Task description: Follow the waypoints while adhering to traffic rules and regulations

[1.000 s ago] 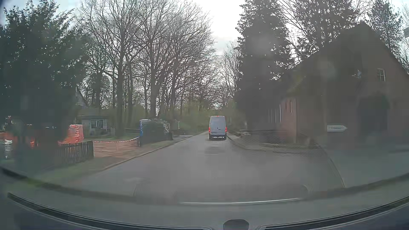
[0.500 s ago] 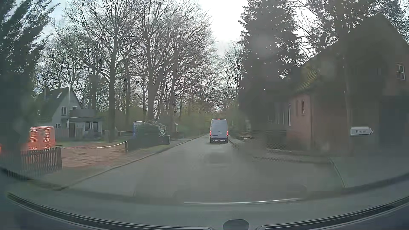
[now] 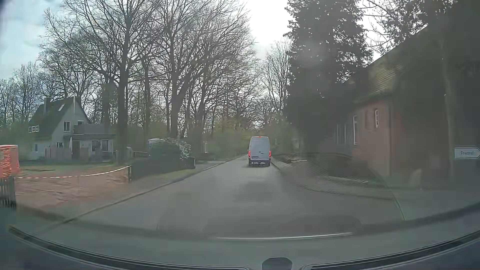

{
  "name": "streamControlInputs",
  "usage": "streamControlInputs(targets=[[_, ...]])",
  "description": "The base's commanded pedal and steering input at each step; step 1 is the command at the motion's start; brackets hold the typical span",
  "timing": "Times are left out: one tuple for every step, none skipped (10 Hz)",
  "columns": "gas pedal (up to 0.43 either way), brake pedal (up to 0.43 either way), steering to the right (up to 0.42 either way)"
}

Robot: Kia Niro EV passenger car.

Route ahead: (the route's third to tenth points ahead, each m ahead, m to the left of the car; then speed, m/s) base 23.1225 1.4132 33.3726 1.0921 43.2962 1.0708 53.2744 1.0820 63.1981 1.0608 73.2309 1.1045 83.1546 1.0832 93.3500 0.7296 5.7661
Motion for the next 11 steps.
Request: streamControlInputs(targets=[[0.138,0.000,-0.029],[0.118,0.000,-0.024],[0.098,0.006,-0.011],[0.008,0.000,-0.003],[0.000,0.000,0.002],[0.000,0.000,0.005],[0.000,0.000,0.008],[0.000,0.000,0.010],[0.000,0.000,0.010],[0.000,0.000,0.010],[0.000,0.000,0.008]])
